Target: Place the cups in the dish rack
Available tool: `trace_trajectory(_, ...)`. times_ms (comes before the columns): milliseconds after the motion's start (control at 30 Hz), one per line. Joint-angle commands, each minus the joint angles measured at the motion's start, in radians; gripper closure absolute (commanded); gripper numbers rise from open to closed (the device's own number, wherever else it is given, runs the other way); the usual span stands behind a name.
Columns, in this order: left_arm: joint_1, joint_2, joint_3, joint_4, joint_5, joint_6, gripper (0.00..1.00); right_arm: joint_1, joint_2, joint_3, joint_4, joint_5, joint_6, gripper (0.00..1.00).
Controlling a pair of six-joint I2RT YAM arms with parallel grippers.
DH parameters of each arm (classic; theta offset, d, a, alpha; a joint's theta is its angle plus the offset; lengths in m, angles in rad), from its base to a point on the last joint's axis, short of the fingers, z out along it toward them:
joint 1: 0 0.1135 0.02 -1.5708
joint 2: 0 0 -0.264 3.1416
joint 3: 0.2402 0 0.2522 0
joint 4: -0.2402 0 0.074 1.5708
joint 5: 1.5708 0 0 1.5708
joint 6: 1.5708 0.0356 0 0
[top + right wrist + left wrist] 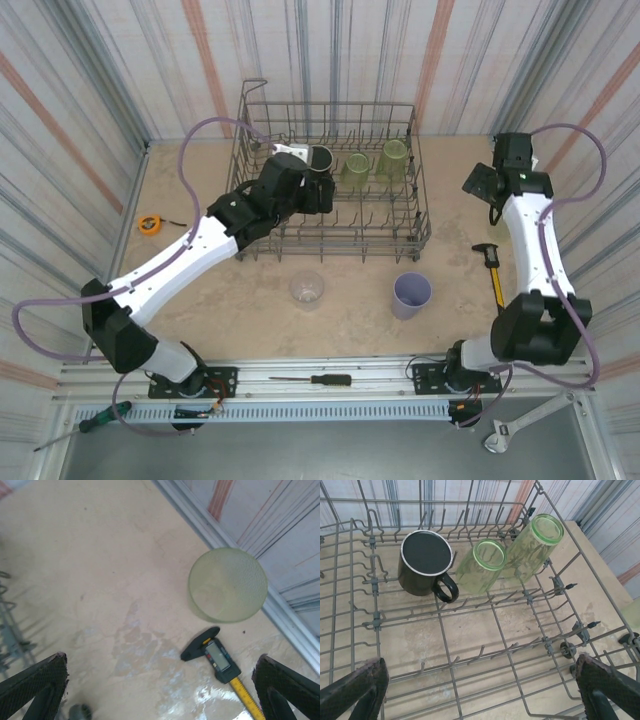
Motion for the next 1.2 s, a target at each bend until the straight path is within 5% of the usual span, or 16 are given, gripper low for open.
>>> trace_trajectory(0, -0.006, -0.049, 0.018, -0.059, -0.035, 0.0, 0.01, -0.029, 0.083, 0.078, -0.06, 0.047, -0.052, 0.01)
trace_trajectory(367, -0.006, -0.091, -0.025, -0.037, -0.069, 0.001, 0.01, -0.091, 0.247, 0.122, -0.038, -0.027, -0.048, 0.0)
trace_trajectory(600, -0.006, -0.084, -0.027, -0.046, -0.073, -0.003, 0.01, -0.105, 0.297, 0.104, 0.013, -0.046, -0.037, 0.08)
trace_trajectory(933, -0.007, -0.075, -0.024, -0.047, -0.071, -0.024, 0.01, -0.129, 0.412, 0.154, 0.01, -0.09, -0.039, 0.33)
trace_trajectory(1167, -0.006, -0.094, -0.047, -0.051, -0.088, -0.023, 0.01, -0.128, 0.447, 0.174, 0.007, -0.107, -0.063, 0.78)
